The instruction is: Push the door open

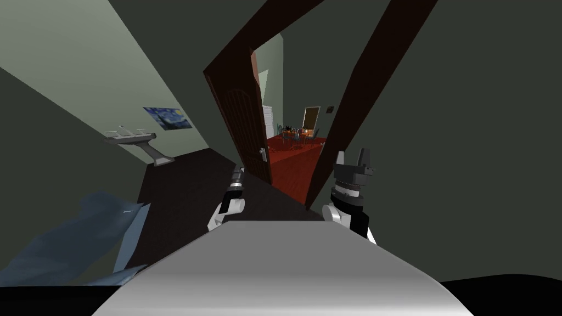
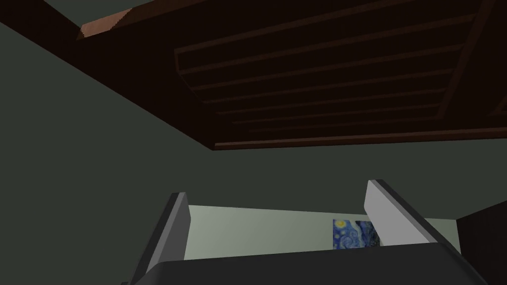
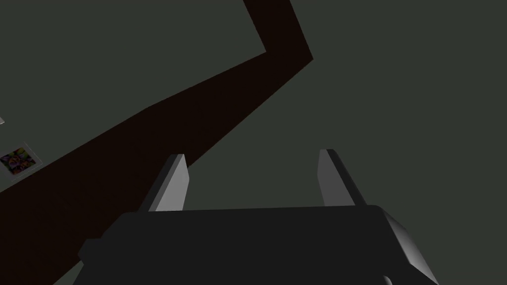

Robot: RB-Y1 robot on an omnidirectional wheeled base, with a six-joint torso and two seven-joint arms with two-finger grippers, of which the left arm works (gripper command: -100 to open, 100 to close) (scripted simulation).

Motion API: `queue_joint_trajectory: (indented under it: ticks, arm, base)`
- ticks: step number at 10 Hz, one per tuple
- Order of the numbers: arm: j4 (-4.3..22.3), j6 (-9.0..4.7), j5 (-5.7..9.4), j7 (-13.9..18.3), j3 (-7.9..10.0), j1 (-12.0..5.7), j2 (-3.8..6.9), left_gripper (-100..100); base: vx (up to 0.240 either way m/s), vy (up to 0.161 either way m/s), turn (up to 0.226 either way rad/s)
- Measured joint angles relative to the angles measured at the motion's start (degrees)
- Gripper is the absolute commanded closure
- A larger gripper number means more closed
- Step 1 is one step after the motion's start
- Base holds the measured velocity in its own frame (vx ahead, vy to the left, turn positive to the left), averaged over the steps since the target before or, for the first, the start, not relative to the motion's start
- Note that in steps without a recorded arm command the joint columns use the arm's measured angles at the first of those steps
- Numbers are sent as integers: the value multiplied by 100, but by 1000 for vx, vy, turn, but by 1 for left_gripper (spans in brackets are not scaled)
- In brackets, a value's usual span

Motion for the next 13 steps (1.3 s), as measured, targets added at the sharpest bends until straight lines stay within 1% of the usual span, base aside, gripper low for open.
queue_joint_trajectory:
  ticks: [2,3,5,8,9,10,13]
  arm:
    - [197,20,31,-22,24,-138,10,-100]
    - [360,-11,47,-27,36,-223,19,-100]
    - [574,-38,71,-51,43,-333,6,-100]
    - [848,-1,117,-83,75,-522,7,-100]
    - [939,10,139,-82,92,-584,24,-100]
    - [1072,-25,150,-90,89,-631,13,-100]
    - [1442,-39,193,-128,125,-875,-2,-100]
  base:
    - [39,123,-152]
    - [38,141,-157]
    - [39,150,-151]
    - [37,125,-154]
    - [11,115,-153]
    - [32,138,-136]
    - [30,146,-153]
